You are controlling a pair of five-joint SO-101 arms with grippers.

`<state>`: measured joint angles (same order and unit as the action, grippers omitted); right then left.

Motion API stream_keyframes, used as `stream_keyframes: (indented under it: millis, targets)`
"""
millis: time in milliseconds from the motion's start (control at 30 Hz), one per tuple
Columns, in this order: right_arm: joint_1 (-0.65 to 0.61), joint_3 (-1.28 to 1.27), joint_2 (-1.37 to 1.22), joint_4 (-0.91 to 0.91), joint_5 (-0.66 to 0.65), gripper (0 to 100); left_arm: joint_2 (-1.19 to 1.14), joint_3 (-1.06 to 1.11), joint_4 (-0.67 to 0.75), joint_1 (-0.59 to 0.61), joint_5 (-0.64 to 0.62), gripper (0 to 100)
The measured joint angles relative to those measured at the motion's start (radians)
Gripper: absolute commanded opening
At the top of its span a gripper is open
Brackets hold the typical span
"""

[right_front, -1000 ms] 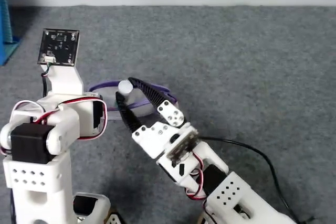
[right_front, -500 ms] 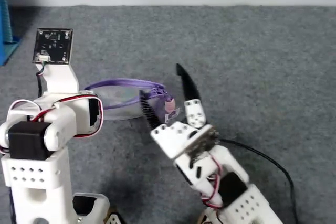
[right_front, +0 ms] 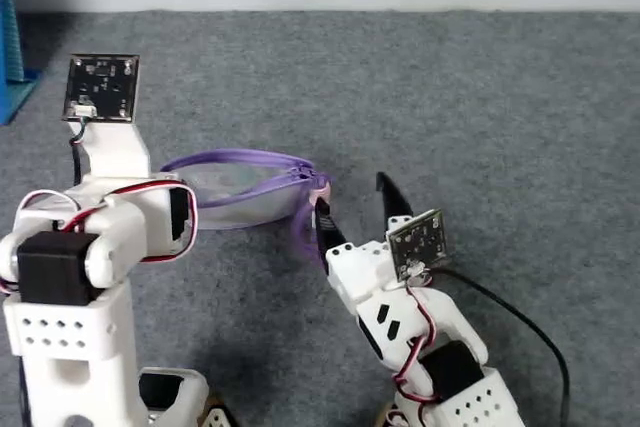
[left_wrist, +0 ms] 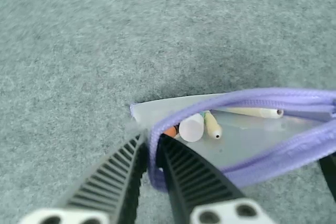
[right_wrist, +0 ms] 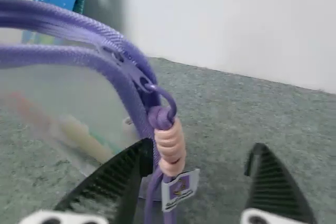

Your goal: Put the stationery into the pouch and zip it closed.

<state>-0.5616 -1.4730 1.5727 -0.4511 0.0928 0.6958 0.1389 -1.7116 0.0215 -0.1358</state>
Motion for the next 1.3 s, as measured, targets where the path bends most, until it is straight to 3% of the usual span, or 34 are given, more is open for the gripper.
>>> stream_keyframes:
  millis: [767, 1100, 1300]
  targets:
    - [-0.021, 0.000, -0.008, 0.020, 0.006, 20.8, 0.000, 0.000, 0.000, 0.000, 0.000, 1]
    - [-0.021, 0.175, -0.307, -0.035, 0.015, 20.8, 0.003, 0.008, 0.000, 0.002, 0.000, 1]
    - [-0.021, 0.201, -0.453, 0.060, 0.015, 20.8, 0.012, 0.028, 0.002, 0.002, 0.000, 1]
